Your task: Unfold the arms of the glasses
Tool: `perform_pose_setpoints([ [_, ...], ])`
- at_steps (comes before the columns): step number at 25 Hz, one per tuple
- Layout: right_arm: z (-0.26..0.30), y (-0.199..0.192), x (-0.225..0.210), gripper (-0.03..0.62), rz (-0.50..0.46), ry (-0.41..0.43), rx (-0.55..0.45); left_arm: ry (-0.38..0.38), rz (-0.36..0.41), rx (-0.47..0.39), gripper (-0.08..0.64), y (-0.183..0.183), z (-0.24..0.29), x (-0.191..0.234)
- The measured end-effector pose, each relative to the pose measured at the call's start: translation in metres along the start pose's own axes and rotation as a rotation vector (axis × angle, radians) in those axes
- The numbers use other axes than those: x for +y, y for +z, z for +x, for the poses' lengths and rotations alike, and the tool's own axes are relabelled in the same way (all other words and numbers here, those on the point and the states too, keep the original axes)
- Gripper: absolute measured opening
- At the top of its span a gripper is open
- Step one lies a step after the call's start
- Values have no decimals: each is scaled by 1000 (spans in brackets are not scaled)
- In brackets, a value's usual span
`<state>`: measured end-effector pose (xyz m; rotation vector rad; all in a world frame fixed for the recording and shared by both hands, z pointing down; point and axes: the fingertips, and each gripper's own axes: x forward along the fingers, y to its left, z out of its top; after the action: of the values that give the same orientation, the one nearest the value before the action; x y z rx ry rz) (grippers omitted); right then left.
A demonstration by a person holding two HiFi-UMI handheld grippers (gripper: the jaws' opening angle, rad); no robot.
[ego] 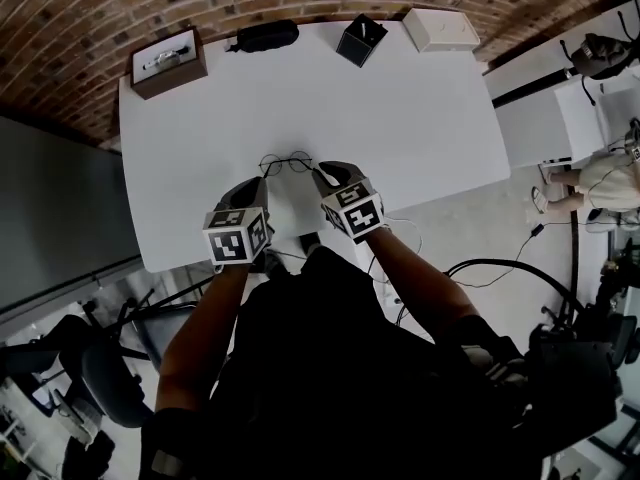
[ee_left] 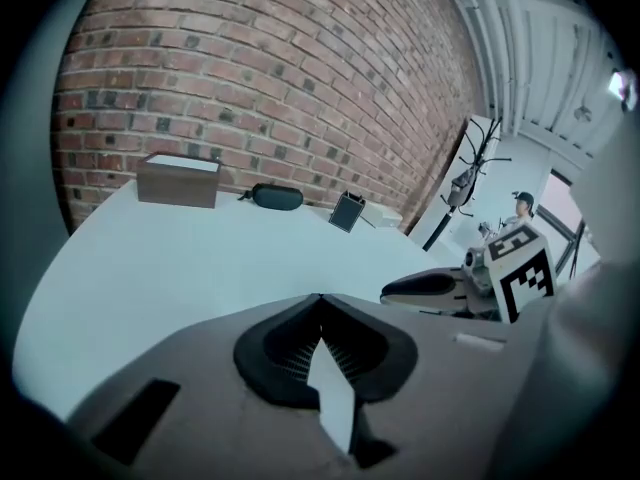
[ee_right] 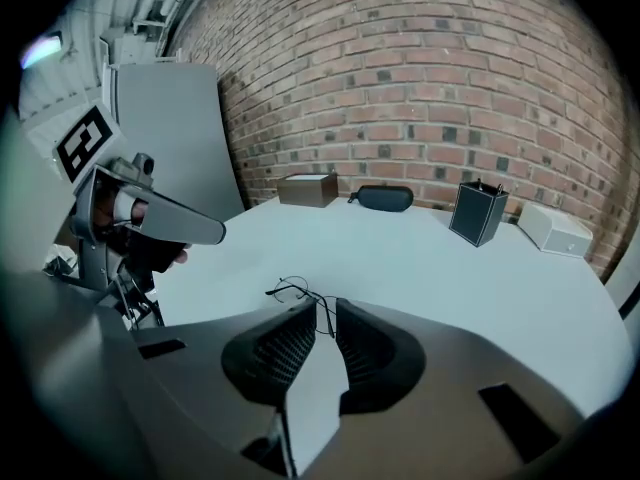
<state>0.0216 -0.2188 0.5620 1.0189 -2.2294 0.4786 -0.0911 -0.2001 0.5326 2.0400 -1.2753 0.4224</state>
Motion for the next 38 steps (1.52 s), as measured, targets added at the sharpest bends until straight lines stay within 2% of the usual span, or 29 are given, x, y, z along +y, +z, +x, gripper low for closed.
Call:
perform_pose_setpoints([
  [3,19,-9,-2,75,-10,28,40,12,33,33,9,-6,18,3],
  [6,35,-17,-4,77,-26,38,76,29,6,71,9,-17,31,11],
  [8,42,-24,-7,77,-50,36,100,13,-15,104,9,-24,38,9],
  [11,52,-34,-8,76,-60,37,133,7,-8,140,9,-32,49,10],
  [21,67,-48,-7,74,-64,26,174,31,-28,163,9,-40,58,24],
  [25,68,-49,-5,43,-73,28,169,17,-30,164,9,-41,60,22],
  [30,62,-41,-2,25,-105,27,140,-36,-107,147,9,-35,57,9],
  [33,55,-32,6,23,-155,24,104,-68,-136,135,9,-28,54,-1],
  [38,42,-15,21,23,-294,8,30,-150,-166,161,9,-31,58,-11],
])
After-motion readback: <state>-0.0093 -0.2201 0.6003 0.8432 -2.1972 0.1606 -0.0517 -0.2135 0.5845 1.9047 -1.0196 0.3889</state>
